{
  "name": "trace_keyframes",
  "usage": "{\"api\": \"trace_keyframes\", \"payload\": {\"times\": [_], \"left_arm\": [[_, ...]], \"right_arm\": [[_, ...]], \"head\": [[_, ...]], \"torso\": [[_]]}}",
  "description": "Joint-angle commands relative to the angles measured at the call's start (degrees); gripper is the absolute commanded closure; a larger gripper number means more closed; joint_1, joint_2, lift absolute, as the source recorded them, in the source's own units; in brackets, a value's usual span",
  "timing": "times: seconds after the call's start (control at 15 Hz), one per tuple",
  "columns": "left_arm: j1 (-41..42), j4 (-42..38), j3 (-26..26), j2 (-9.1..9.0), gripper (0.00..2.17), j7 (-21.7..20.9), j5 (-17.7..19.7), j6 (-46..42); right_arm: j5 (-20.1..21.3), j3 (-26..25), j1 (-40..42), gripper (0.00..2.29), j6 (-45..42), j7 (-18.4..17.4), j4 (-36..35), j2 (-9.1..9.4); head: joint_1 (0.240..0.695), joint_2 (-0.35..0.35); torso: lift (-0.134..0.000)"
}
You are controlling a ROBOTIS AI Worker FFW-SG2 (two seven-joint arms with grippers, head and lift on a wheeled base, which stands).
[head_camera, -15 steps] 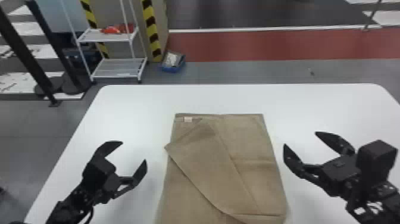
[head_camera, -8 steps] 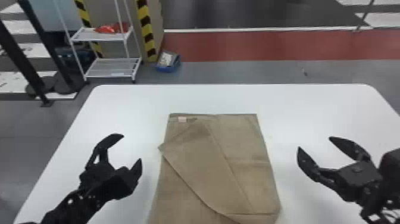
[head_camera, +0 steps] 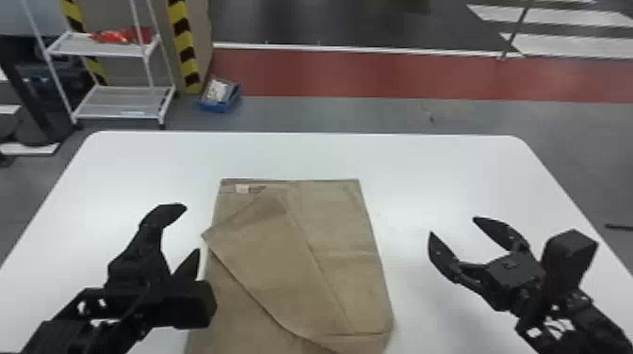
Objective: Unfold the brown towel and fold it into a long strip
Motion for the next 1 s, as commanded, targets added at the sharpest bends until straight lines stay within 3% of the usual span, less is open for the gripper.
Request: {"api": "trace_keyframes", "payload": {"times": [0.0, 0.33, 0.67, 0.93], "left_arm": [[-1.65, 1.27, -0.41, 1.39, 0.24, -1.35, -1.70, 0.08], [-3.93, 4.26, -1.29, 4.99, 0.27, -3.72, -0.39, 0.26], [-7.97, 6.37, -4.10, 6.40, 0.27, -7.85, -0.21, 0.78], [-9.64, 7.07, -5.51, 6.48, 0.27, -8.38, -0.21, 1.49]], "right_arm": [[-0.07, 0.01, -0.30, 0.08, 0.35, 0.00, -0.18, -0.28], [0.02, -2.54, -0.39, 0.08, 2.28, 0.09, 0.00, 0.34], [0.20, -3.59, -1.79, 0.08, 4.57, 0.26, 0.26, 1.92], [0.02, -3.94, -2.94, 0.09, 5.62, 0.35, 1.14, 2.01]], "head": [[0.695, -0.085], [0.695, -0.077], [0.695, -0.098], [0.695, -0.106]], "torso": [[-0.123], [-0.123], [-0.123], [-0.123]]}}
